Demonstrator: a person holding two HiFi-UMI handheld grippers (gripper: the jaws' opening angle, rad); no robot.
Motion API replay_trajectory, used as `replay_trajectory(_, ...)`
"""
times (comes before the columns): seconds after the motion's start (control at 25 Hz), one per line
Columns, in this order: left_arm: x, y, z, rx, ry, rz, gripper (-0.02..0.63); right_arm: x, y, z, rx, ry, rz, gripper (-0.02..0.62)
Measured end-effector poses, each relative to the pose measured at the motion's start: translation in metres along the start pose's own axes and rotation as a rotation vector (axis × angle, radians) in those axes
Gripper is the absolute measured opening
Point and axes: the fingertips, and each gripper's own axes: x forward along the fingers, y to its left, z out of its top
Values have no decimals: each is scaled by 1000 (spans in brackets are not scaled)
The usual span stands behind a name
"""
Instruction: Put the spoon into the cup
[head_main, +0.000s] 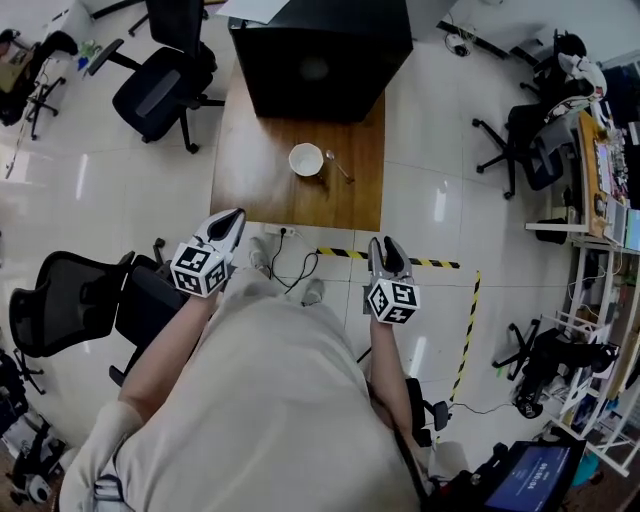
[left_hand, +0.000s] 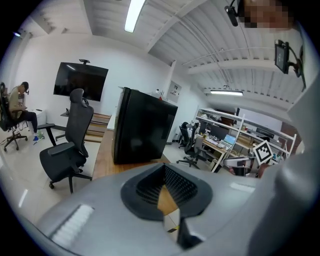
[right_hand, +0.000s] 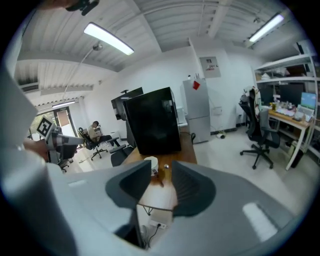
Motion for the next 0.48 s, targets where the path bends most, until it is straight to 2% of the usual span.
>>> replay_trajectory(0.24,9,29,-2,-18,27,-60,2,18,15,8,24,14,-47,129)
replay_trajectory(0.48,20,32,-10,-21,48,-159,2,35,37,13,-1,35,-76,129)
